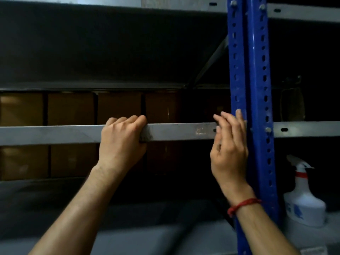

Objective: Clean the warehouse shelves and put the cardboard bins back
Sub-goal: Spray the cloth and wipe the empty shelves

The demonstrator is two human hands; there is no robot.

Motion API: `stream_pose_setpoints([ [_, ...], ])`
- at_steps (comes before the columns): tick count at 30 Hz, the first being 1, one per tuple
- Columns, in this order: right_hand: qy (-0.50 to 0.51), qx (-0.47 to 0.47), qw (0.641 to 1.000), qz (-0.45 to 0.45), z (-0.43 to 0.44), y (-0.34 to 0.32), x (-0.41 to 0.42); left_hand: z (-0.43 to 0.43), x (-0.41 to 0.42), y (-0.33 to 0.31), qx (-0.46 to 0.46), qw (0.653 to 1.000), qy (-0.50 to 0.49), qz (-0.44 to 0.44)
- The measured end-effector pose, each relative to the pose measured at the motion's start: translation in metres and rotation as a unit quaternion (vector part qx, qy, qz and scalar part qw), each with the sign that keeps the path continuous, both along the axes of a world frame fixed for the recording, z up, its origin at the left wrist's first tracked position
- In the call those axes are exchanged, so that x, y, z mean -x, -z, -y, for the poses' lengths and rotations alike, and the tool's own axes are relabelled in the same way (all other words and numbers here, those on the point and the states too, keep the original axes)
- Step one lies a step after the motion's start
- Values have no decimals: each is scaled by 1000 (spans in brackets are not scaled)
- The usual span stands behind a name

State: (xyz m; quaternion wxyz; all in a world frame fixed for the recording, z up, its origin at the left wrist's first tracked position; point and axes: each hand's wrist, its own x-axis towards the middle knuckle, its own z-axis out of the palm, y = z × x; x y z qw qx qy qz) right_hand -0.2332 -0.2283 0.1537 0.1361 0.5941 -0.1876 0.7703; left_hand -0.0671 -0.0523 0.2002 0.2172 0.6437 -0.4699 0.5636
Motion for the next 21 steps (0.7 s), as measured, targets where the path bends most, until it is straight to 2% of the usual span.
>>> stream_pose_setpoints([
  [4, -33, -8, 998, 52, -31, -13, -40, -1, 0, -2, -5, 1000, 8, -6],
  [8, -22, 58, 998, -30, -49, -25, -58, -6, 2, -4, -17, 1000, 5, -10],
  [16, -12, 16, 999, -47, -12, -18, -15, -3, 3, -1, -2, 1000, -7, -22],
  [21, -78, 28, 996, 28, -22, -18, -39, 1, 7, 0, 2, 999, -11, -44],
])
